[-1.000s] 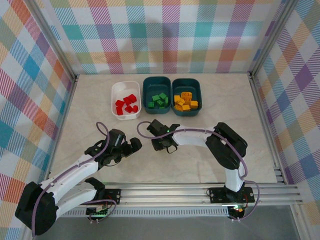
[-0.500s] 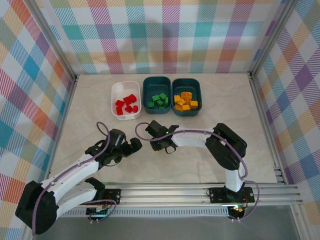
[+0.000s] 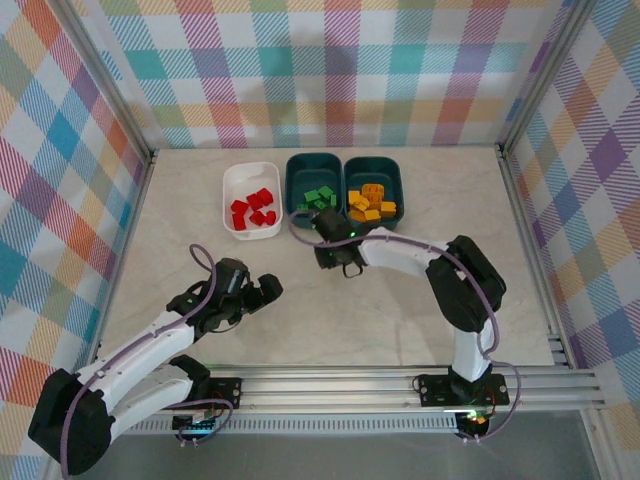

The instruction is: Sort the legos into containers by color

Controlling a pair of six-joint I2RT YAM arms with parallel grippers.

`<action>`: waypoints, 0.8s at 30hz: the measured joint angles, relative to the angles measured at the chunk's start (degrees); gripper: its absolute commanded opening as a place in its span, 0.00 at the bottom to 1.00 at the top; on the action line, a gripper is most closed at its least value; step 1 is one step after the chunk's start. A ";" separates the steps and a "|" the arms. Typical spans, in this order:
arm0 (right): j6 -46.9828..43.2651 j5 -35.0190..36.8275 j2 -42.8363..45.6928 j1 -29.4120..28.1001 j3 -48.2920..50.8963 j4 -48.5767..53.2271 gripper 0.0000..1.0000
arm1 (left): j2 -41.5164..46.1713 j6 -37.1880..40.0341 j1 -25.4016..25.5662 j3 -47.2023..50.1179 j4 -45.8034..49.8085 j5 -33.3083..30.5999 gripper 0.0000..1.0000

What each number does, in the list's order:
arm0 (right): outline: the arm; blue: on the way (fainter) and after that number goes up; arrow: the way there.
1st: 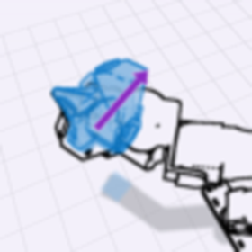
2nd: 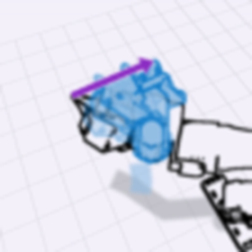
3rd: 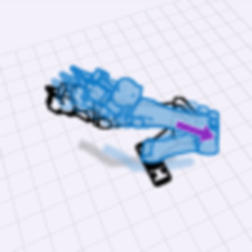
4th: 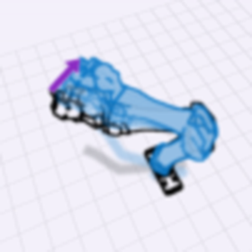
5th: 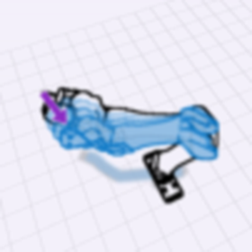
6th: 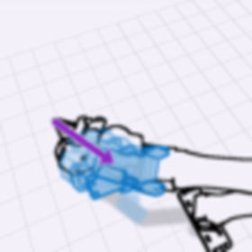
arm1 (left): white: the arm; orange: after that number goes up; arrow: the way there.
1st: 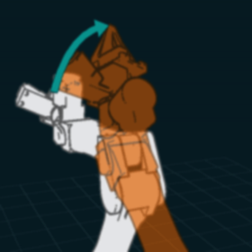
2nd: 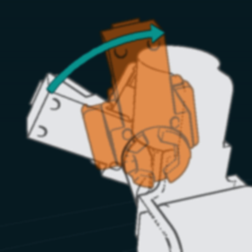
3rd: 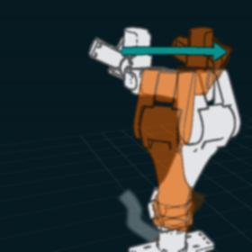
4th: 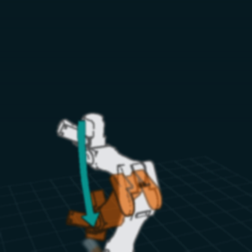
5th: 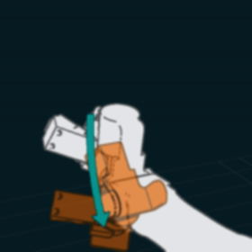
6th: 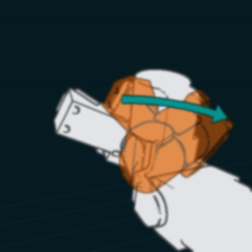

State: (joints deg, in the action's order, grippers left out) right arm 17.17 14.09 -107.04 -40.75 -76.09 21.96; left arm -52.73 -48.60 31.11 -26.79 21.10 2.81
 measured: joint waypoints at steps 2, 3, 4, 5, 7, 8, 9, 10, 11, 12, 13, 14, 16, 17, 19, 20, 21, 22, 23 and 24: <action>-0.17 -0.55 -0.02 3.93 -2.62 0.24 0.37 | 0.00 0.17 0.00 -0.04 0.22 -0.37 1.00; -0.26 -0.96 -0.11 6.16 -4.22 0.46 0.37 | 0.00 0.24 0.00 -0.07 0.44 -0.46 1.00; -0.33 -1.44 -0.46 8.44 -6.27 0.92 0.38 | 0.00 0.39 0.00 -0.26 1.03 -0.57 1.00; -0.35 -1.97 -1.05 9.99 -8.17 1.38 0.38 | 0.00 0.46 -0.02 -0.46 1.55 -0.61 1.00; -0.39 -3.23 -3.28 13.44 -13.11 2.12 0.39 | -0.02 0.70 -0.02 -1.07 2.32 -0.85 1.00; -0.52 -3.76 -4.63 14.82 -15.39 2.60 0.40 | 0.00 0.90 -0.02 -1.49 2.84 -0.98 1.00; -0.59 -4.33 -6.27 16.02 -17.79 3.13 0.40 | 0.00 1.22 -0.02 -1.99 3.19 -1.05 1.00; -0.68 -4.90 -8.26 17.03 -20.48 4.04 0.40 | -0.02 1.55 -0.02 -2.62 3.52 -1.20 1.00; -0.79 -5.42 -9.79 17.62 -22.27 4.66 0.40 | -0.02 1.75 -0.02 -3.10 3.85 -1.27 1.00; -0.96 -5.92 -11.63 18.12 -24.33 5.46 0.40 | -0.02 1.95 -0.02 -3.58 4.13 -1.44 1.00; -1.03 -6.56 -13.33 18.45 -26.12 6.45 0.41 | -0.02 2.08 -0.02 -3.98 4.37 -1.60 1.00; -1.20 -7.08 -14.67 18.67 -27.52 7.28 0.42 | -0.02 2.19 -0.02 -4.22 4.44 -1.66 1.00; -1.57 -7.85 -17.09 18.91 -30.08 9.40 0.55 | -0.22 2.64 -0.02 -4.52 4.72 -1.88 1.00; -1.68 -8.04 -17.73 18.93 -30.75 10.14 0.60 | -0.35 2.95 -0.02 -4.66 4.90 -1.92 1.00; -1.92 -8.41 -17.92 18.95 -31.17 11.54 0.65 | -0.48 3.23 -0.02 -5.16 5.81 -2.05 1.00; -1.86 -8.37 -17.57 18.95 -31.17 11.87 0.67 | -0.48 3.43 -0.02 -5.46 6.25 -2.12 1.00; -1.88 -8.39 -17.05 18.93 -30.93 12.02 0.69 | -0.50 3.52 -0.02 -6.05 6.99 -2.40 1.00; -1.84 -8.39 -16.00 18.93 -29.99 11.67 0.71 | -0.48 3.69 -0.02 -6.82 7.82 -2.67 1.00; -1.70 -8.35 -14.53 18.93 -28.61 11.26 0.72 | -0.48 3.93 -0.02 -7.72 8.70 -2.95 1.00; -1.53 -8.41 -12.04 18.93 -26.01 10.56 0.73 | -0.48 4.24 -0.07 -8.96 9.73 -3.32 1.00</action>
State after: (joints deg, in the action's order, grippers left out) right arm 15.64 5.67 -119.09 -21.82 -102.10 32.51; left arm -53.21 -44.36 31.05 -35.75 30.83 -0.51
